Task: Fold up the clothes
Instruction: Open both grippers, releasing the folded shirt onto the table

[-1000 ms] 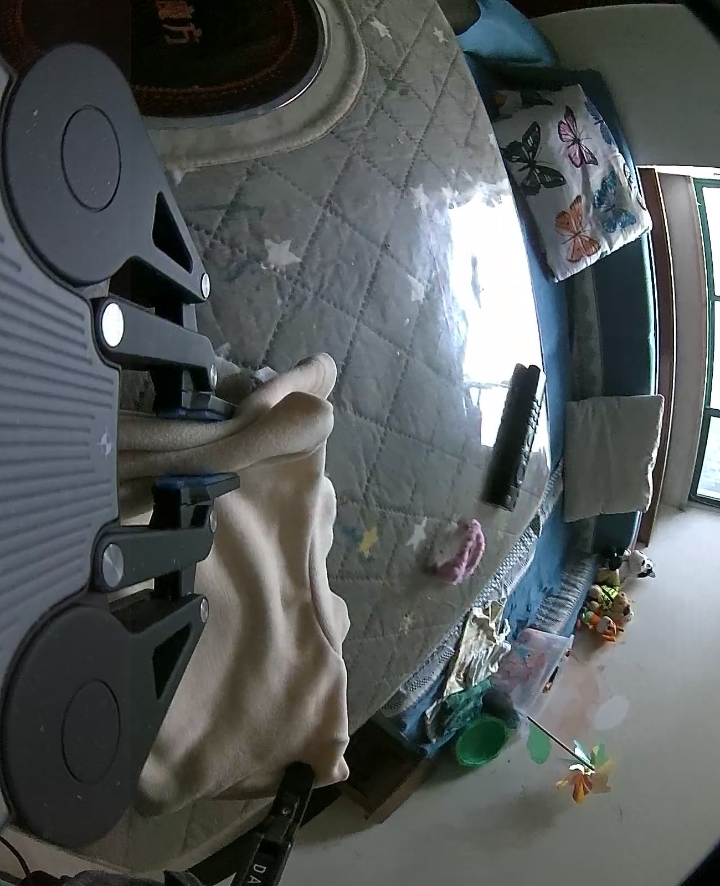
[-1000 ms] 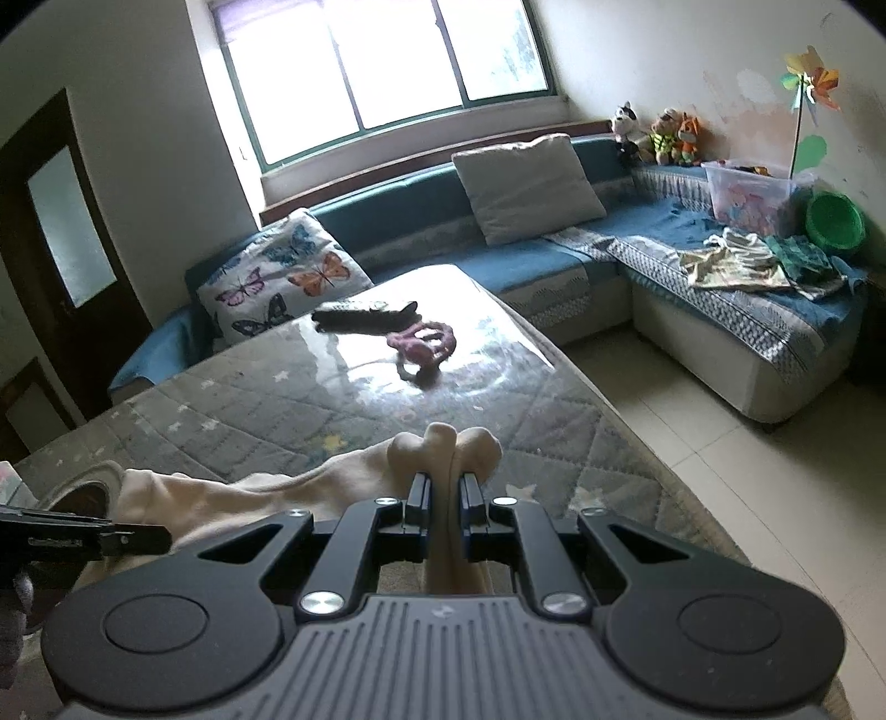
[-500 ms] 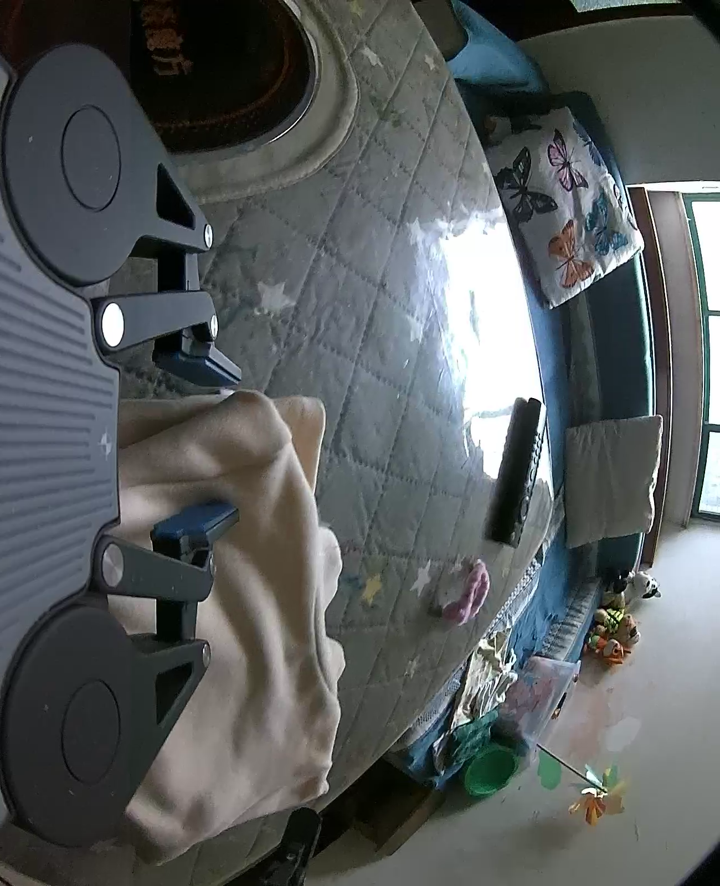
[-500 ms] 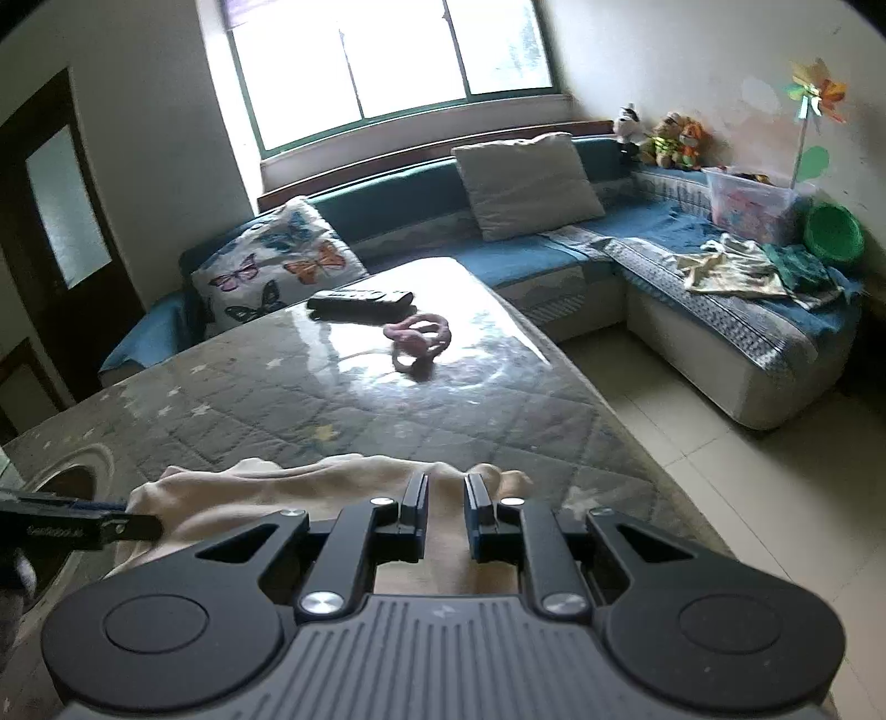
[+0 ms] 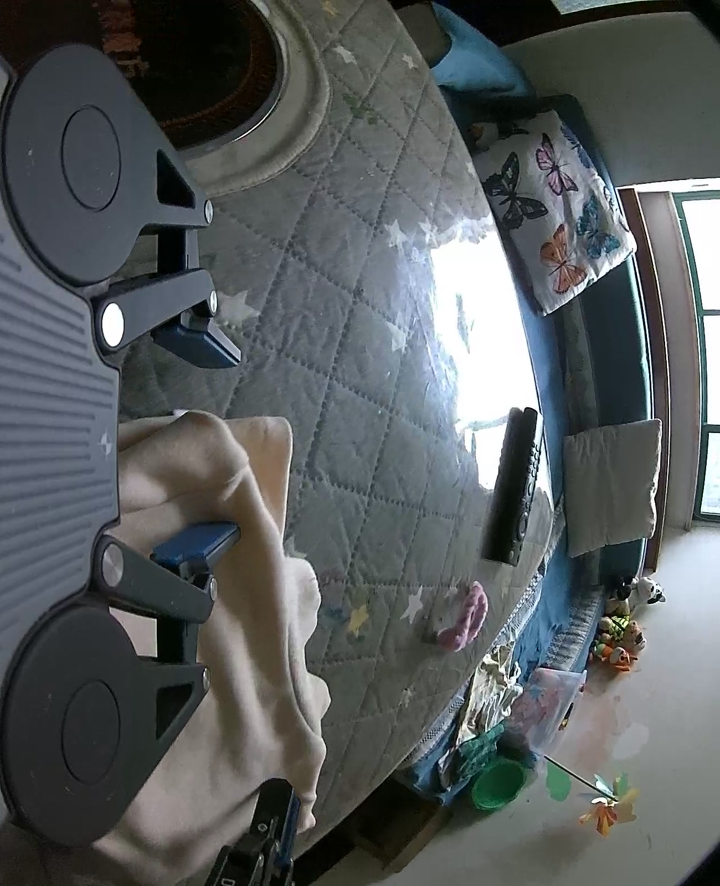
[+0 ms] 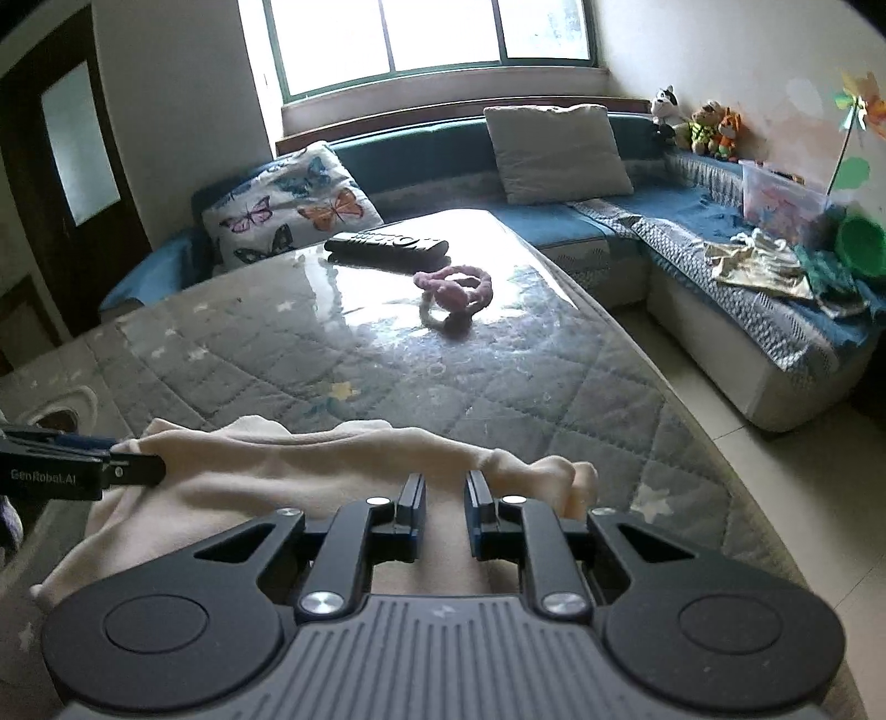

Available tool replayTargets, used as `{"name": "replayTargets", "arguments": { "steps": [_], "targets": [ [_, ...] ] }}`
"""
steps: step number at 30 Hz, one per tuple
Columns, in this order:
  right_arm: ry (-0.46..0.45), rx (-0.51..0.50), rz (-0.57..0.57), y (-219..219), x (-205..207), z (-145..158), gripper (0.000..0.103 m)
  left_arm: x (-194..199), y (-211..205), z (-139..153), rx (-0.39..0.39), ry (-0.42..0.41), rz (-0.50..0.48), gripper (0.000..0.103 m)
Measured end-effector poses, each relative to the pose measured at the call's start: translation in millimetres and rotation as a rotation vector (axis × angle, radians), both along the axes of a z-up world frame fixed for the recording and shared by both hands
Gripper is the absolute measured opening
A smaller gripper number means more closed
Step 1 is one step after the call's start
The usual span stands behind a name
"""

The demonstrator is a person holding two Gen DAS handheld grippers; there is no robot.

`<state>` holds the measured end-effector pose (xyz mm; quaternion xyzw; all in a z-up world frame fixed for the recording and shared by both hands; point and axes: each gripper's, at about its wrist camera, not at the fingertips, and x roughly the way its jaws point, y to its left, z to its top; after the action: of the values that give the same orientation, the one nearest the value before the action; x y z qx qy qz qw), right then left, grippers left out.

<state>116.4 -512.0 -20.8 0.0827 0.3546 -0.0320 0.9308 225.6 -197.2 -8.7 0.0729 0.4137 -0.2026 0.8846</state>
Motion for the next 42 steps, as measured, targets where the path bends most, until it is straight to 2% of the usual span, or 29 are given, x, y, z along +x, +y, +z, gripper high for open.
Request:
{"name": "replayTargets", "arguments": {
  "steps": [3, 12, 17, 27, 35, 39, 42],
  "targets": [
    [0.005, -0.033, 0.012, 6, 1, 2, 0.021, -4, 0, 1, 0.002, -0.007, -0.005, 0.066],
    [0.004, -0.090, 0.051, 19, -17, 12, 0.035, -32, 2, 9, 0.019, -0.045, -0.039, 0.077],
    [0.001, -0.117, 0.070, 24, -36, 16, 0.035, -52, 7, 11, 0.025, -0.065, -0.051, 0.080],
    [-0.022, -0.096, 0.099, 31, -91, 20, 0.035, -81, 16, 6, 0.040, -0.073, -0.053, 0.081],
    [0.037, -0.106, 0.082, 29, -107, -2, 0.035, -85, 24, -3, 0.050, -0.060, -0.036, 0.084],
    [0.013, -0.101, 0.069, 29, -112, 5, 0.035, -91, 28, 0, 0.041, -0.068, -0.031, 0.085],
    [-0.002, -0.096, 0.065, 30, -114, 7, 0.043, -97, 30, 4, 0.033, -0.076, -0.030, 0.091]
  ]
}}
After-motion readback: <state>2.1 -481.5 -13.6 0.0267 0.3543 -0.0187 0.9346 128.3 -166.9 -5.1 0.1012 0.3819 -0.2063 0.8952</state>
